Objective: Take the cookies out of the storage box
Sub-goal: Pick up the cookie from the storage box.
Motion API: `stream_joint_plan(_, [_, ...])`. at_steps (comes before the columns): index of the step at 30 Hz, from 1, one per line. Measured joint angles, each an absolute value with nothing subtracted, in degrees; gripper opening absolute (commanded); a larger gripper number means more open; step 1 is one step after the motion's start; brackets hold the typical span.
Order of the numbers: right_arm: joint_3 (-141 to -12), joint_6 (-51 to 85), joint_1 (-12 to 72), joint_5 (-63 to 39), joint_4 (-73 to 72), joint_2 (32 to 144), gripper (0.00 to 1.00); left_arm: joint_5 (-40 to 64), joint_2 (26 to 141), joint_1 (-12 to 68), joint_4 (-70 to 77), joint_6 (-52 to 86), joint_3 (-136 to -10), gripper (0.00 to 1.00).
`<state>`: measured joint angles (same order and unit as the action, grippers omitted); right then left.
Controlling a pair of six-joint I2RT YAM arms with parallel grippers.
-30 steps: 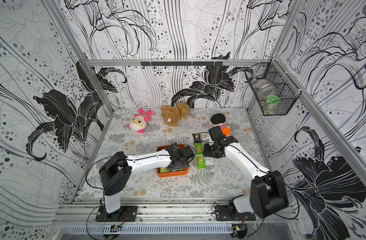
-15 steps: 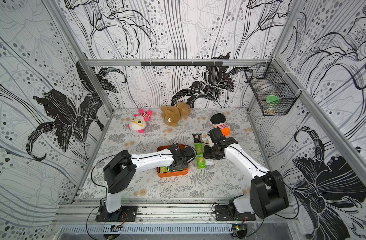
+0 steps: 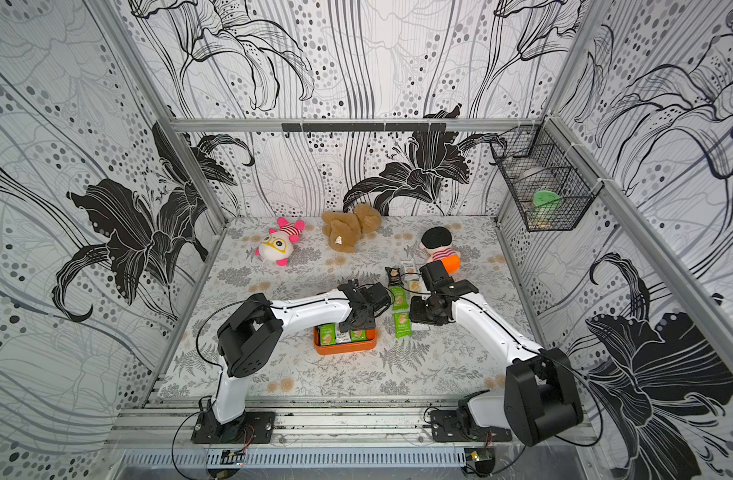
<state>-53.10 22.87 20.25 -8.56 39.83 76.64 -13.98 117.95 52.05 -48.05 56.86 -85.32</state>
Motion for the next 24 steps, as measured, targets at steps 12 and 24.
stream_joint_plan(12, [-53.1, 23.2, 20.2, -8.1, 39.8, 76.6, 0.47, -12.8, 119.5, 52.0, -47.2, 55.5, -85.7, 0.57])
stream_joint_plan(24, [-53.0, 24.0, 20.2, -7.7, 39.7, 76.6, 0.48, -11.8, 119.5, 52.0, -45.9, 55.0, -85.6, 0.44])
